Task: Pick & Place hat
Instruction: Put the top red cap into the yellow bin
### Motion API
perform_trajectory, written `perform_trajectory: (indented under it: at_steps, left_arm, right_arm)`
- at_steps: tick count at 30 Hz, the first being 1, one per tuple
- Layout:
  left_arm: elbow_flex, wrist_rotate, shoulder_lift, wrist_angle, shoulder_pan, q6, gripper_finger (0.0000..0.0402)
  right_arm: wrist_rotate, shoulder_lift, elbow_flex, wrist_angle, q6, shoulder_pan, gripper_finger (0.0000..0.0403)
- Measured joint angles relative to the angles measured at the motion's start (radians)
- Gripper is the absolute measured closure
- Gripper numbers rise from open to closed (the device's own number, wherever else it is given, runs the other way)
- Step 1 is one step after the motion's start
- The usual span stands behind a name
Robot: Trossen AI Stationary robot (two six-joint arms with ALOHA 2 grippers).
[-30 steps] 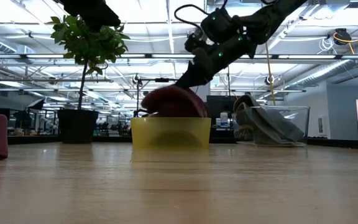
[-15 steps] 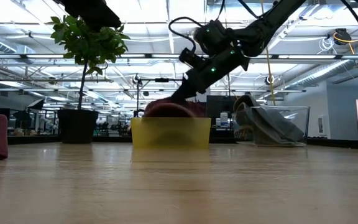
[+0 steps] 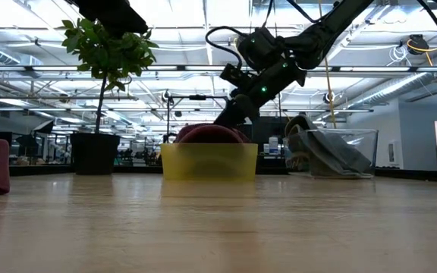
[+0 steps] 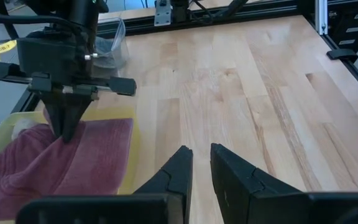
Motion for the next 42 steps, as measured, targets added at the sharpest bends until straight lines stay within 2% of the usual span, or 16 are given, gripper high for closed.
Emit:
perform_trajectory:
  at_steps: [10,13,20,25,31,34,37,42]
  left_arm:
    - [0.0,0.0,0.0,0.003,0.0,0.0,0.0337]
    - [0.0,0.0,0.0,0.003,0.0,0.0,0.0337]
    - [0.0,0.0,0.0,0.003,0.0,0.0,0.0337]
    - [0.0,0.0,0.0,-0.002,0.0,-0.004,0.0337]
    - [0.0,0.0,0.0,-0.002,0.0,-0.005,0.0337]
    - [0.0,0.001,0.0,0.0,0.0,-0.008,0.0337]
    - [0.0,0.001,0.0,0.01,0.0,-0.017,0.0337]
    - [0.0,0.001,0.0,0.047,0.0,-0.029,0.0337]
  right_arm:
    - [0.106,0.0,-0.001,0.039,0.0,0.003,0.0391]
    - [0.145,0.0,-0.001,0.081,-0.031,0.015,0.0369]
    - [0.33,0.0,-0.001,0.114,-0.131,0.071,0.0309]
    - [0.416,-0.019,-0.002,0.103,-0.068,0.129,0.0289]
    - [0.411,-0.099,-0.002,0.107,0.036,0.217,0.0291]
    - [0.325,-0.116,-0.001,0.119,0.145,0.243,0.0301]
    - [0.229,-0.098,-0.001,0.11,0.238,0.249,0.0312]
    - [0.254,-0.017,-0.001,0.119,0.305,0.226,0.0329]
